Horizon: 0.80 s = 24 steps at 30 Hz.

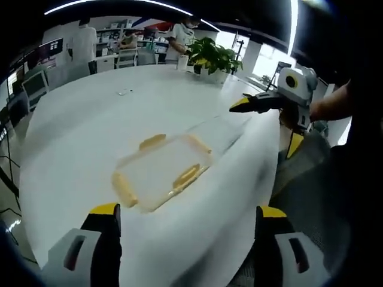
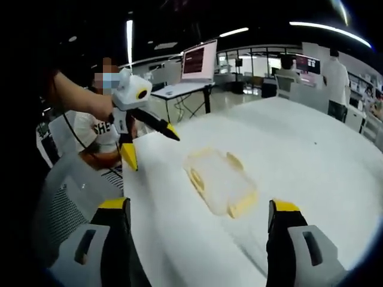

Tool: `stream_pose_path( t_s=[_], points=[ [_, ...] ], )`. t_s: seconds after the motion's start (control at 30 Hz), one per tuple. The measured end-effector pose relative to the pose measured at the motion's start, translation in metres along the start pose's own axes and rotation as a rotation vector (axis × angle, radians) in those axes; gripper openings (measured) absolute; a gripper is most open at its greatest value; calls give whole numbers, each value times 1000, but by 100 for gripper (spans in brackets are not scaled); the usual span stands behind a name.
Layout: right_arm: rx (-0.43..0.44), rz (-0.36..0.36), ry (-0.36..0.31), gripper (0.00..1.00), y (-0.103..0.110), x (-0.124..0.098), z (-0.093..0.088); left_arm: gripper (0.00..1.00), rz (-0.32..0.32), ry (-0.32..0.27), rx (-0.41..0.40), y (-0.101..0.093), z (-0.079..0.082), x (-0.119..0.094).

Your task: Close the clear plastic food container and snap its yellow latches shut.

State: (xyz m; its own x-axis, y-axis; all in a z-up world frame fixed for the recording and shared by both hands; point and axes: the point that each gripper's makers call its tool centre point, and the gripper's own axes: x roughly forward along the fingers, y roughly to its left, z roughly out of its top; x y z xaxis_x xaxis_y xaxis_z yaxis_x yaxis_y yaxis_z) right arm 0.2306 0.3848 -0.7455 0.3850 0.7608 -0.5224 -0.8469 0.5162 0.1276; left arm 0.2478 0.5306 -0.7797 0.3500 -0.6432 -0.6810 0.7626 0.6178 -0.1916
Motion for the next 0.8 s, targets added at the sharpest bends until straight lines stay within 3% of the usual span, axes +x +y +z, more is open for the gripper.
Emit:
stream_pose_path(
  t_s=[0.1, 0.2, 0.4, 0.8],
  points=[
    [0, 2, 1, 94, -1, 2, 1, 90, -1, 2, 0, 4, 2, 0],
    [-7, 4, 12, 93, -2, 6, 0, 82, -13, 38, 3, 8, -1, 0],
    [-29, 20, 38, 93, 1, 13, -4, 87, -13, 40, 13, 15, 3, 2],
    [-73, 26, 88, 91, -5, 27, -4, 87, -41, 113, 49, 23, -4, 11]
  ],
)
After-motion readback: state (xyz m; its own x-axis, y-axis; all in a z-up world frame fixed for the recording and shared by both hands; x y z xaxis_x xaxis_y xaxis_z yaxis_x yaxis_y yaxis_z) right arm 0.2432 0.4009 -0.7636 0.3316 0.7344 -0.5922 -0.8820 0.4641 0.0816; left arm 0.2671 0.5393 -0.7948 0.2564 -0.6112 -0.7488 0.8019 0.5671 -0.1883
